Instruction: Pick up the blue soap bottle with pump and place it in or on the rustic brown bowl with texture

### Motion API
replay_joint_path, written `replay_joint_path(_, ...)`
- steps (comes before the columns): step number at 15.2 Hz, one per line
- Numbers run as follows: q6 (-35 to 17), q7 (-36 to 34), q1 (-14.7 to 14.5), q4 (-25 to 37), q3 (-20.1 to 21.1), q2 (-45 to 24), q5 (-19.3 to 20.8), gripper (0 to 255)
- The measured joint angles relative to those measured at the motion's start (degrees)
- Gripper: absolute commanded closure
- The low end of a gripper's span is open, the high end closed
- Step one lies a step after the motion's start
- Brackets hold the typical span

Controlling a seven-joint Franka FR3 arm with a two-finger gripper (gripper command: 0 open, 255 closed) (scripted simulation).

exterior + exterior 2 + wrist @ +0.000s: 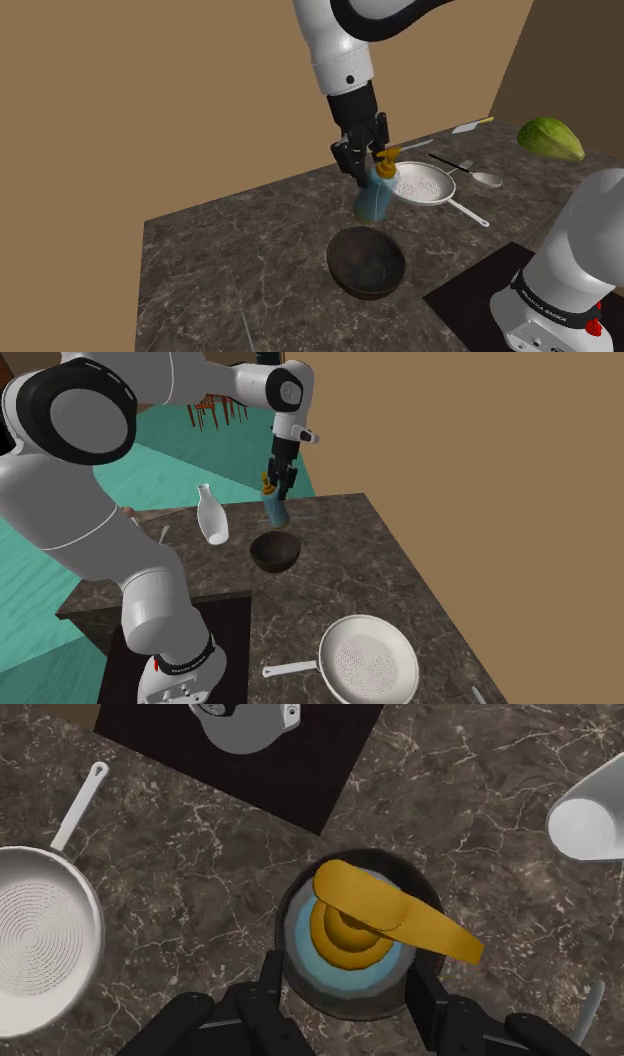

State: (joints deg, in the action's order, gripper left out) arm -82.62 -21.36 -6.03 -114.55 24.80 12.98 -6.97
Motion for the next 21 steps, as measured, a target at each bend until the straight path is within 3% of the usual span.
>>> replay_joint_path(21,-14.1,-1.8,-0.9,-10.8,2.2,-3.4,-0.1,255)
